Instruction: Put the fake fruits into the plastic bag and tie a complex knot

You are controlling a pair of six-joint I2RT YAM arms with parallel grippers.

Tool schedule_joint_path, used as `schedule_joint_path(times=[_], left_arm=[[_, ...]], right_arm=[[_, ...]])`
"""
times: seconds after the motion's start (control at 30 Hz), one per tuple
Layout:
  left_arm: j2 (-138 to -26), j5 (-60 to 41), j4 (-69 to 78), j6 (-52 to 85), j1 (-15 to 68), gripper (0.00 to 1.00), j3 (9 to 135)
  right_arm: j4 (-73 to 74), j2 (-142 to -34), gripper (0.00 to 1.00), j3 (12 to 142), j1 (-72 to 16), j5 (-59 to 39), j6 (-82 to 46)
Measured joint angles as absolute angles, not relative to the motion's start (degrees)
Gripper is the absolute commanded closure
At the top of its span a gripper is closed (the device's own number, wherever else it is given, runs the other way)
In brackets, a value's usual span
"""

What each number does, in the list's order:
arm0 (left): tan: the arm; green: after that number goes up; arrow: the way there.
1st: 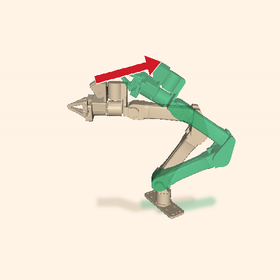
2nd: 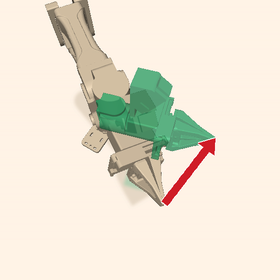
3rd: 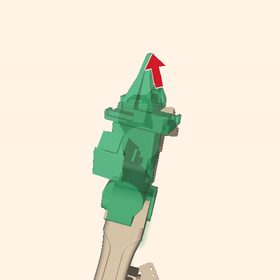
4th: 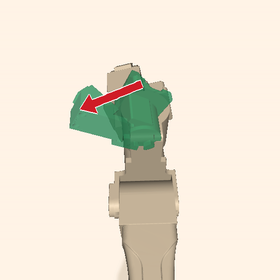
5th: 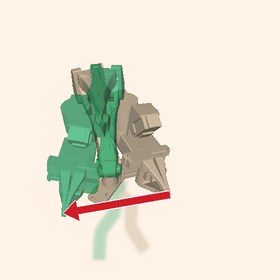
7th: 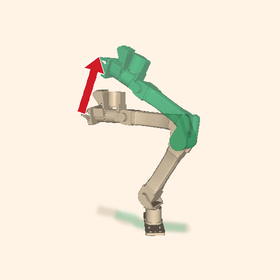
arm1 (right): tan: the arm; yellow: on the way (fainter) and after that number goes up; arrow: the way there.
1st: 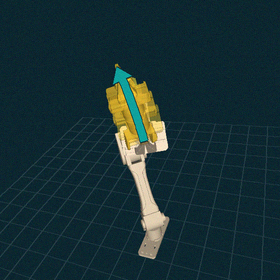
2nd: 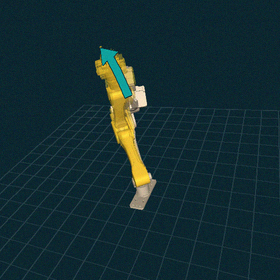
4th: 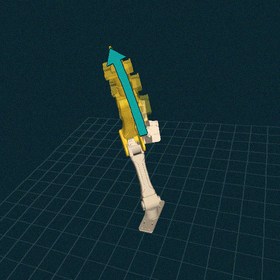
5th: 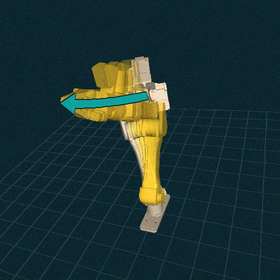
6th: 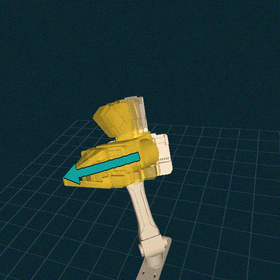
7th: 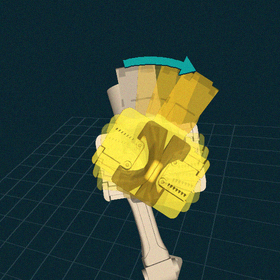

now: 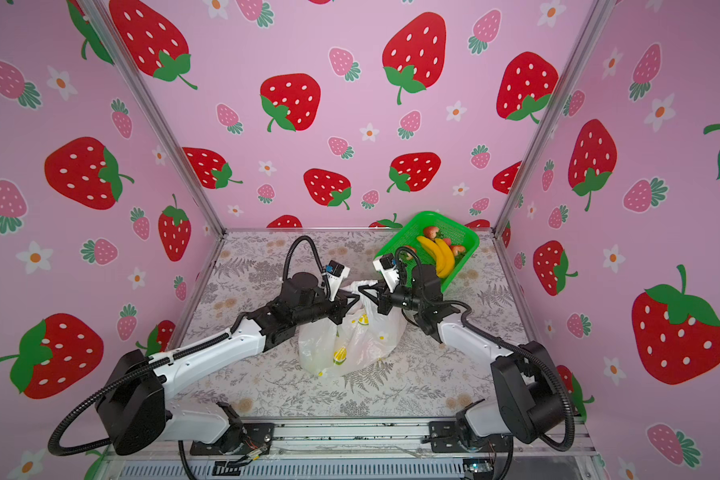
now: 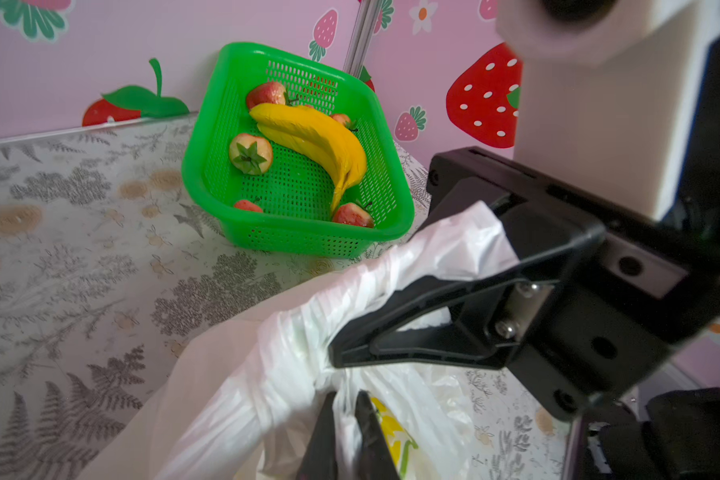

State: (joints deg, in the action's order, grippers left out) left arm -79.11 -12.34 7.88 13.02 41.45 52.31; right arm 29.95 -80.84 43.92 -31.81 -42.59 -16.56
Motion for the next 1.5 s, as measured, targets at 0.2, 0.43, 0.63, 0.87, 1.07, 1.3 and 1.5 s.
schedule_joint_path(times=[0.2, 0.43, 0.63, 0.87, 1.07, 1.3, 1.5], left_arm=[[-74.7, -10.6, 1.9, 10.2, 41.3, 0.55, 52.3], [-64.9, -10.7, -5.0, 7.5, 37.1, 0.31, 53.0], [-71.4, -19.2, -13.2, 2.7, 31.7, 0.28, 63.4], [-81.2, -34.8, -20.1, -4.6, 28.0, 0.29, 70.9], [-83.6, -41.6, -23.2, -8.7, 27.3, 0.29, 71.4], [-87.0, -44.8, -24.5, -10.9, 27.4, 0.47, 74.6], [-89.6, -46.8, -25.1, -11.7, 27.4, 0.75, 75.5]], right_arm=[[29.7, -79.7, 1.00, 43.9, -31.8, -42.2, -13.5], [28.9, -75.7, 1.00, 43.6, -31.8, -43.6, -6.5], [28.0, -74.4, 1.00, 43.6, -31.8, -47.0, -1.2], [27.0, -74.4, 1.00, 43.6, -31.8, -49.5, 1.7], [26.9, -74.6, 1.00, 43.6, -31.8, -50.2, 2.1], [26.9, -75.0, 1.00, 43.7, -31.8, -50.3, 2.3], [26.7, -75.6, 1.00, 44.1, -31.8, -50.2, 2.2]])
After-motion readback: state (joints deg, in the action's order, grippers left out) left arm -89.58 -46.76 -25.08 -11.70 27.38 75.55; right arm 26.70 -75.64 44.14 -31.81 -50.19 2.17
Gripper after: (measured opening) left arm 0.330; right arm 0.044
